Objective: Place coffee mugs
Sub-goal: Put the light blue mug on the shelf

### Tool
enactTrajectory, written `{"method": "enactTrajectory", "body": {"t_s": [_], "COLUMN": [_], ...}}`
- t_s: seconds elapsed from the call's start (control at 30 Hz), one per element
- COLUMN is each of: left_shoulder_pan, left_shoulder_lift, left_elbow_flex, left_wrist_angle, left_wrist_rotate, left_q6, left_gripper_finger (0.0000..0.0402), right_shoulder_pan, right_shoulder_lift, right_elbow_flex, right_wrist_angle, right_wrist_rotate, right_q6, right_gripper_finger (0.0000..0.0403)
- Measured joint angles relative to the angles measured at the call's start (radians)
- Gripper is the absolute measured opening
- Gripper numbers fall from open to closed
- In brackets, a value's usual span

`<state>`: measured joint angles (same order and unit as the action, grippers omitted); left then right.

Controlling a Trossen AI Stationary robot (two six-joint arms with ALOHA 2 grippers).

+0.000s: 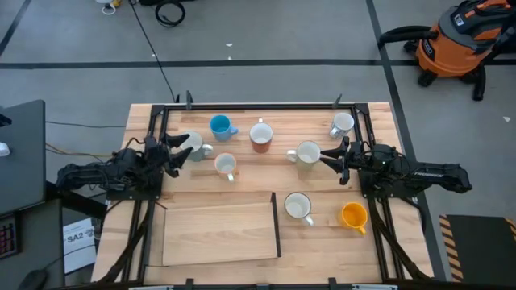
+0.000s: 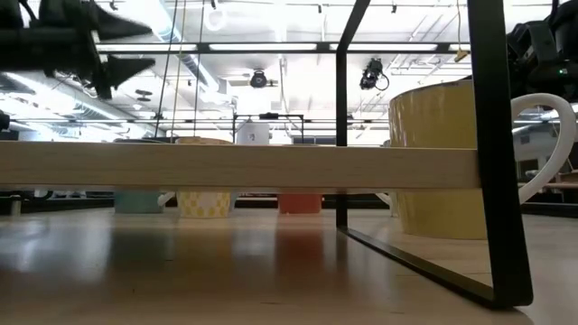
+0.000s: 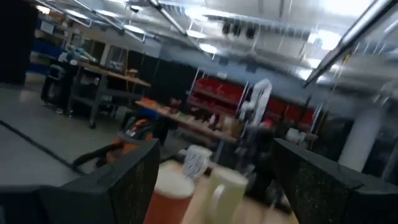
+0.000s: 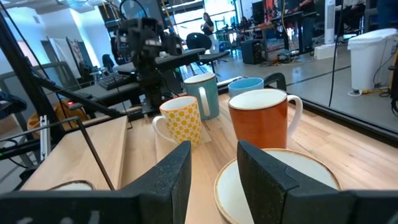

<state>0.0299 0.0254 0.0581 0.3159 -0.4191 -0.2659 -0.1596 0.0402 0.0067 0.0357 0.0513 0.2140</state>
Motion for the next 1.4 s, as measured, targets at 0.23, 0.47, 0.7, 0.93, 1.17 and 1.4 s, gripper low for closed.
{"method": "enactTrajectory", "body": {"t_s": [0.23, 0.47, 0.7, 0.93, 1.17, 1.4], "left_shoulder_pan": [0.000, 0.008, 0.072, 0.196, 0.345, 0.497], "left_shoulder_lift": [0.140, 0.355, 0.550, 0.695, 0.789, 0.882], "left_elbow_flex": [0.187, 0.484, 0.765, 0.931, 0.947, 0.947], "left_wrist_angle": [-0.111, -0.523, -1.016, -1.356, -1.497, -1.574], "left_wrist_rotate": [-0.100, -0.203, -0.202, -0.011, 0.116, 0.176], "left_q6": [-0.122, -0.279, -0.483, -0.642, -0.662, -0.656], "left_gripper_finger": [0.0314, 0.0314, 0.0314, 0.0314, 0.0314, 0.0314], "right_shoulder_pan": [0.000, 0.000, 0.000, 0.000, 0.000, 0.000], "right_shoulder_lift": [0.000, 0.000, 0.000, 0.000, 0.000, 0.000], "right_elbow_flex": [0.000, 0.000, 0.000, 0.000, 0.000, 0.000], "right_wrist_angle": [0.000, 0.000, 0.000, 0.000, 0.000, 0.000], "right_wrist_rotate": [0.000, 0.000, 0.000, 0.000, 0.000, 0.000], "right_q6": [-0.007, -0.007, -0.007, -0.007, -0.007, -0.007], "right_gripper_finger": [0.0135, 0.0135, 0.0135, 0.0135, 0.0135, 0.0135]}}
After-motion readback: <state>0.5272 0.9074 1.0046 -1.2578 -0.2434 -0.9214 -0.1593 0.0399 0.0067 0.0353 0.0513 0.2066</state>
